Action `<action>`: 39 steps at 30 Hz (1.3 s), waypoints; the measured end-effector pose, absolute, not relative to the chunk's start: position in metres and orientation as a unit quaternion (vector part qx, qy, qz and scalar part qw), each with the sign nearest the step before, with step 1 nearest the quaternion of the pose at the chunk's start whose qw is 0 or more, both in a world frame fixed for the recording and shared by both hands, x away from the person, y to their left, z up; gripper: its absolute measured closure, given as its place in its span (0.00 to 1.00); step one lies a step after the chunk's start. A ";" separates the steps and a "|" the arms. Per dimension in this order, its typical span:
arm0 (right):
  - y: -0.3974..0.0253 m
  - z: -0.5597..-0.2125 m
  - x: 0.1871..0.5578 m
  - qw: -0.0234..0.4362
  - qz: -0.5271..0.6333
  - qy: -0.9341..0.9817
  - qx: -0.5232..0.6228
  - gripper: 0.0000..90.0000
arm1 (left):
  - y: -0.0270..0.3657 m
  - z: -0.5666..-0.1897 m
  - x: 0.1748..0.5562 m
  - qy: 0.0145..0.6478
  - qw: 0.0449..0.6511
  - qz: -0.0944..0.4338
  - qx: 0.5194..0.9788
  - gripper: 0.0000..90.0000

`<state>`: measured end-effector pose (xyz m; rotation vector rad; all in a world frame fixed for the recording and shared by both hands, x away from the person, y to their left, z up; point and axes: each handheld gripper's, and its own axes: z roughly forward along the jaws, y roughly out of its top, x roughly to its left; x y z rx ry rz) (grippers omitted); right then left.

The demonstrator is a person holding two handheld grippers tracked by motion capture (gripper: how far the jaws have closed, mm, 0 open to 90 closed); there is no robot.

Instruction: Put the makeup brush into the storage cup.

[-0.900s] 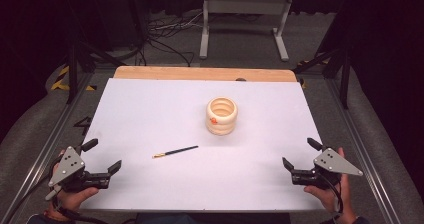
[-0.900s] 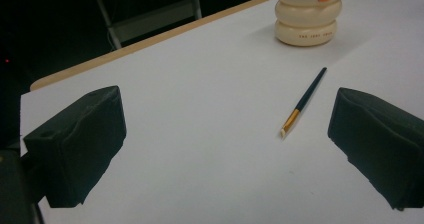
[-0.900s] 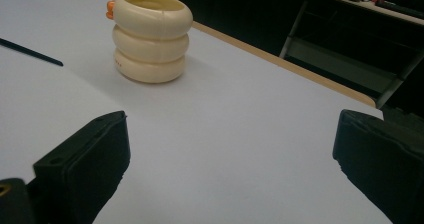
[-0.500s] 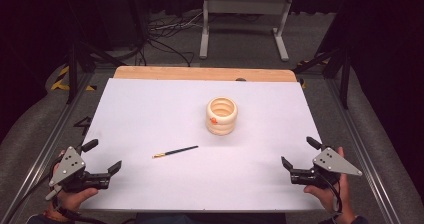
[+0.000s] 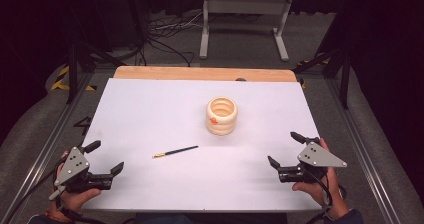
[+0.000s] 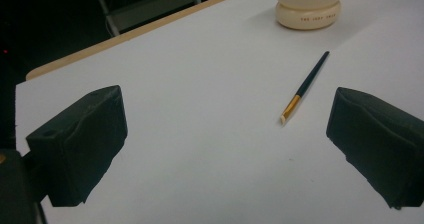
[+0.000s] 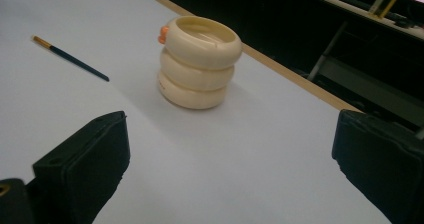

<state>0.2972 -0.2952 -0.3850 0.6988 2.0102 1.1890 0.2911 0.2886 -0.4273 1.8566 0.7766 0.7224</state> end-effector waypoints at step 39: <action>-0.142 -0.355 0.371 0.228 0.405 0.877 0.119 0.19 | 0.286 -0.432 0.291 0.321 0.474 0.284 0.769 0.04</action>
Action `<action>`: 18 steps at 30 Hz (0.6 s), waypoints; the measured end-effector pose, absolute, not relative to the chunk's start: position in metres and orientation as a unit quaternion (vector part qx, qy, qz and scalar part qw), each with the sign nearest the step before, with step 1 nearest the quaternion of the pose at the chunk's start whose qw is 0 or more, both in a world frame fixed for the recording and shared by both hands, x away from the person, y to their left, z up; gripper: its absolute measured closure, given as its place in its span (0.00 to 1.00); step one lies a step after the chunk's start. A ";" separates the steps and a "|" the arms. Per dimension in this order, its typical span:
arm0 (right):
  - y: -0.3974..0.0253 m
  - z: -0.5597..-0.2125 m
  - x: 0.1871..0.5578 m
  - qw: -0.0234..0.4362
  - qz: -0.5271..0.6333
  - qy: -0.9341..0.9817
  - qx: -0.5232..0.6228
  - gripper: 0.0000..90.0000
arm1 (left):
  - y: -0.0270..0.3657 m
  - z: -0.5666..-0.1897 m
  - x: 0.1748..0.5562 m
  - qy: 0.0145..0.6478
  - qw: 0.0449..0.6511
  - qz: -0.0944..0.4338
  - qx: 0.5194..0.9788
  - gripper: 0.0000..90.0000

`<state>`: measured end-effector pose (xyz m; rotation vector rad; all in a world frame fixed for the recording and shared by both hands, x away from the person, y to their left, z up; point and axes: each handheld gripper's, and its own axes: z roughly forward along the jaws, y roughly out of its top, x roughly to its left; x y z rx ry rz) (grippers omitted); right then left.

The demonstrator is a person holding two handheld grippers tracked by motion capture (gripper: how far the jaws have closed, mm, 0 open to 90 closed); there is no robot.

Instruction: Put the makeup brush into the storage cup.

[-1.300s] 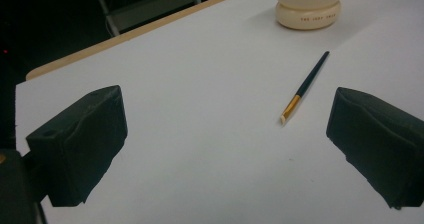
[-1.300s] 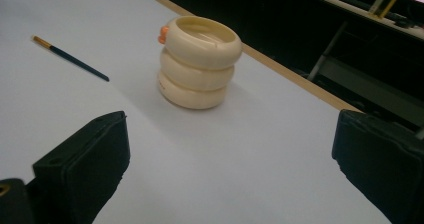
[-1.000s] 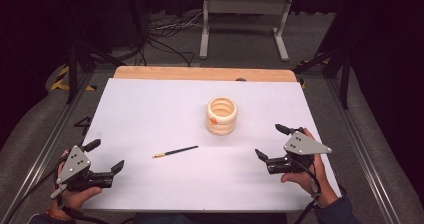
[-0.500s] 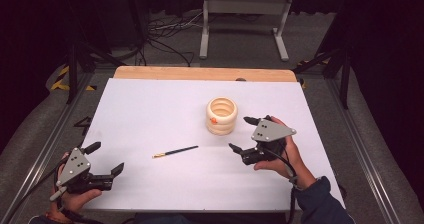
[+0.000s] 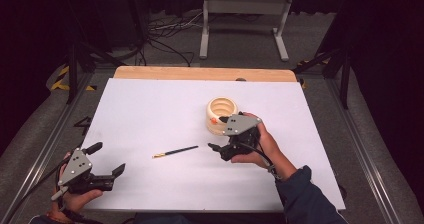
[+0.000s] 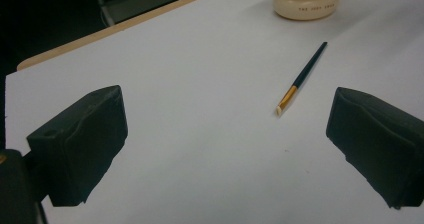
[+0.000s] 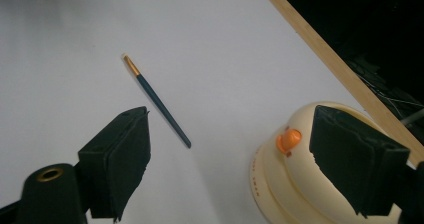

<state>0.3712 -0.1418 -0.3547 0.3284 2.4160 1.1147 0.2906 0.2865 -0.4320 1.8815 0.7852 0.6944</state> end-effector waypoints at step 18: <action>-0.082 -0.375 0.392 0.189 0.344 0.917 0.071 0.24 | 0.286 -0.431 0.291 0.321 0.475 0.289 0.767 0.04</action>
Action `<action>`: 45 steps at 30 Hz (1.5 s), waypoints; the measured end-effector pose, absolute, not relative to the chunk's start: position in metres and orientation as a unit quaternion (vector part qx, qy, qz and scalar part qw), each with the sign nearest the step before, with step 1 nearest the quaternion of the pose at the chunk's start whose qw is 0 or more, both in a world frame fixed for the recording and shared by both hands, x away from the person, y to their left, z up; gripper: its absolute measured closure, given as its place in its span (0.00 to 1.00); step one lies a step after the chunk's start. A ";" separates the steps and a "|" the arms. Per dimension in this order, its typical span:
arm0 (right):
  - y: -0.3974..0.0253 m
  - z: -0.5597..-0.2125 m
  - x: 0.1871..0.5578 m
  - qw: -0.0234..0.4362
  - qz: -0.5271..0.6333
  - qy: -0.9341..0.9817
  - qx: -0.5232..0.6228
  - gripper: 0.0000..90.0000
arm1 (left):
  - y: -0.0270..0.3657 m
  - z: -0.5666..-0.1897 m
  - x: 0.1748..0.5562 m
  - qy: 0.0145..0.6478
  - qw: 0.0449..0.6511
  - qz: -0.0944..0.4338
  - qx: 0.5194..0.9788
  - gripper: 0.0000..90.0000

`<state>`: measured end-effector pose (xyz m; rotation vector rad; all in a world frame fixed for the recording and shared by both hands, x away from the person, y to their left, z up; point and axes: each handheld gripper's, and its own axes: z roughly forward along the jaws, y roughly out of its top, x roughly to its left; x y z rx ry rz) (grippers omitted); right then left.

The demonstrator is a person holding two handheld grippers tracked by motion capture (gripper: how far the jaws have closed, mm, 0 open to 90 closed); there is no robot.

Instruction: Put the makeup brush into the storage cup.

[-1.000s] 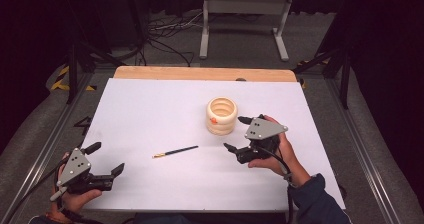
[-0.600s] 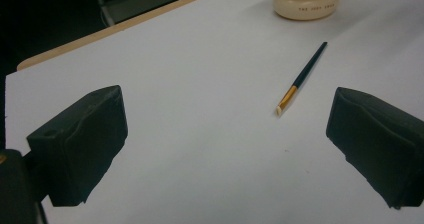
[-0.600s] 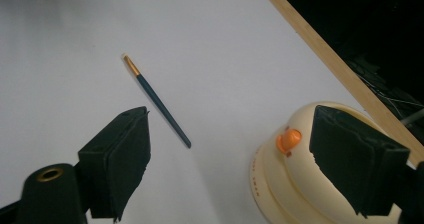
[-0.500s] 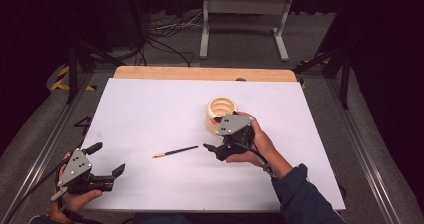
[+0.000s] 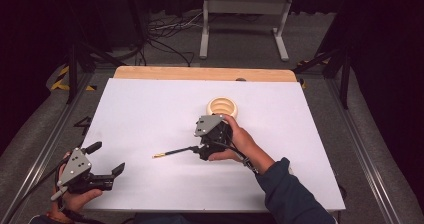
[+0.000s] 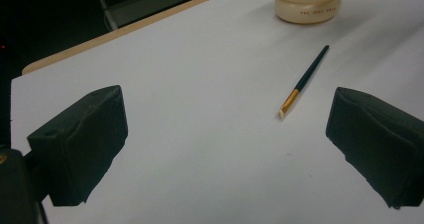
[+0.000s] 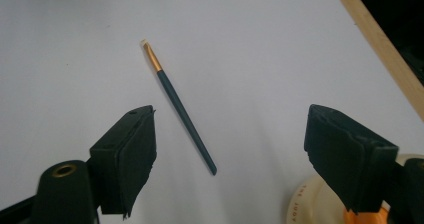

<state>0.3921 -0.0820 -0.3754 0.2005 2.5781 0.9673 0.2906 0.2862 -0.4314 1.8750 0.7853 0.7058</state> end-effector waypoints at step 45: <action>0.026 -0.427 0.431 0.062 0.100 0.993 -0.022 0.92 | 0.287 -0.436 0.290 0.313 0.475 0.272 0.776 0.05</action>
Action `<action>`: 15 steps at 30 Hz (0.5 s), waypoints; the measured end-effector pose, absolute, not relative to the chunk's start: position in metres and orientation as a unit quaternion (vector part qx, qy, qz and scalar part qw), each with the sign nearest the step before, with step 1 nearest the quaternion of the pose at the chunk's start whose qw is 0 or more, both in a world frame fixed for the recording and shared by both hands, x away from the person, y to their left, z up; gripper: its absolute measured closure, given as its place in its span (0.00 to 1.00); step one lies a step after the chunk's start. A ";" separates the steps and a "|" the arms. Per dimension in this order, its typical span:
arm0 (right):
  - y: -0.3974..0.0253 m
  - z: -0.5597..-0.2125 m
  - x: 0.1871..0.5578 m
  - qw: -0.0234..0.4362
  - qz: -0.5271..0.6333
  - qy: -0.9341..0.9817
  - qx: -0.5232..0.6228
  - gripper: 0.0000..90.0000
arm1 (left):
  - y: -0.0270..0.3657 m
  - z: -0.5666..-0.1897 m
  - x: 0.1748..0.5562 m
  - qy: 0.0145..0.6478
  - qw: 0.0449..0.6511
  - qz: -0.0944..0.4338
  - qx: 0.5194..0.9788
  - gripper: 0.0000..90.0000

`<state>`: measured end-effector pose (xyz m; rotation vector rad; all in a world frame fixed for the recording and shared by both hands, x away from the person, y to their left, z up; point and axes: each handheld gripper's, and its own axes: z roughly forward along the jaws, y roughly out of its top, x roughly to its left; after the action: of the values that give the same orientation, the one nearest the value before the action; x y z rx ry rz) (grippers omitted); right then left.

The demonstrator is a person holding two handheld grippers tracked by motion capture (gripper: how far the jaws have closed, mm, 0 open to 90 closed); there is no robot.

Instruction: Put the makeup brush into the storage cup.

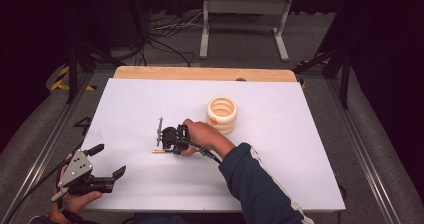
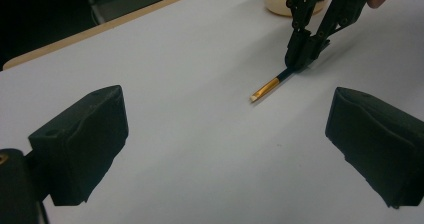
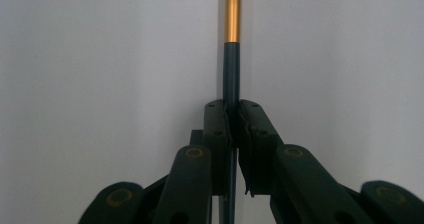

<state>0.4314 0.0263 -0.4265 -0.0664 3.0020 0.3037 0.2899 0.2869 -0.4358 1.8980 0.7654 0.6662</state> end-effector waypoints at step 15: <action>0.017 -0.421 0.426 0.088 0.102 0.991 -0.003 0.93 | 0.289 -0.436 0.288 0.317 0.475 0.275 0.774 0.05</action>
<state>0.4261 0.0165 -0.4212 -0.0098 2.9490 0.3028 0.2882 0.2894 -0.4356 1.8910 0.7738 0.6718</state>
